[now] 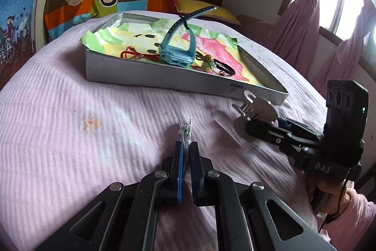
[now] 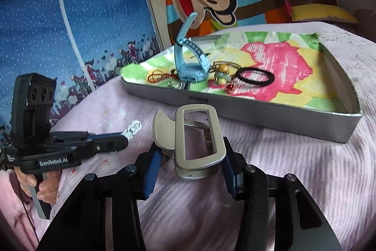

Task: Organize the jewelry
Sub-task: 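Carry the claw clip and hairpin over the tray and open both tools to release them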

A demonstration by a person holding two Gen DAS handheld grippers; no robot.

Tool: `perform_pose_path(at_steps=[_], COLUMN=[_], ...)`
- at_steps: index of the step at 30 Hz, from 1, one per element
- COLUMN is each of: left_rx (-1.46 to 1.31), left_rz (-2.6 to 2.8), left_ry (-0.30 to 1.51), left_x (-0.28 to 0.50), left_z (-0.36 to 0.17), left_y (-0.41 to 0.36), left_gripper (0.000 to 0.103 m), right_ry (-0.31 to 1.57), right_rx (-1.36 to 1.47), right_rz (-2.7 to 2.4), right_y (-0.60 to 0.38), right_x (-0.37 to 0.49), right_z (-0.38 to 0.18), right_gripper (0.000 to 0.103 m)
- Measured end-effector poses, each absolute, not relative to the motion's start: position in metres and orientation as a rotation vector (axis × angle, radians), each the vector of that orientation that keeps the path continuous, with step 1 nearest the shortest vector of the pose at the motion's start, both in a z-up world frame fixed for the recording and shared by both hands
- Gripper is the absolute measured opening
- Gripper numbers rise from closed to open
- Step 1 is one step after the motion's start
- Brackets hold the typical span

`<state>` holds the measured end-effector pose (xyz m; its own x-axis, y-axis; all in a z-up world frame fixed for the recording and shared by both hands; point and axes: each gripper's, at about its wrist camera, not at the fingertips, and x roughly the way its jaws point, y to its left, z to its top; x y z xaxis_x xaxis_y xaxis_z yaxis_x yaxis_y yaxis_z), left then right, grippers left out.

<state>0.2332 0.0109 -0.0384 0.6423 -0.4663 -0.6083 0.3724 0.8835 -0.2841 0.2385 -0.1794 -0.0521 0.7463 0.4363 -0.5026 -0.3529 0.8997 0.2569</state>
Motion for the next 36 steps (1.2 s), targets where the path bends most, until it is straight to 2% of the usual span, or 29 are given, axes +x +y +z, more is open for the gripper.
perform_pose_path(at_steps=[20,36], left_rx=[-0.086,-0.136], left_rz=[-0.493,-0.537], left_ry=[0.617,0.539], left_x=[0.206,0.209], left_z=[-0.029,0.002], left_y=[0.002,-0.013], left_gripper=[0.005,0.005], right_ry=[0.470,0.362], right_rx=[0.170,0.216], right_rz=[0.394,0.345], right_y=[-0.191,-0.208], right_x=[0.219,0.200], right_z=[-0.045,-0.033], right_gripper=[0.043,0.043])
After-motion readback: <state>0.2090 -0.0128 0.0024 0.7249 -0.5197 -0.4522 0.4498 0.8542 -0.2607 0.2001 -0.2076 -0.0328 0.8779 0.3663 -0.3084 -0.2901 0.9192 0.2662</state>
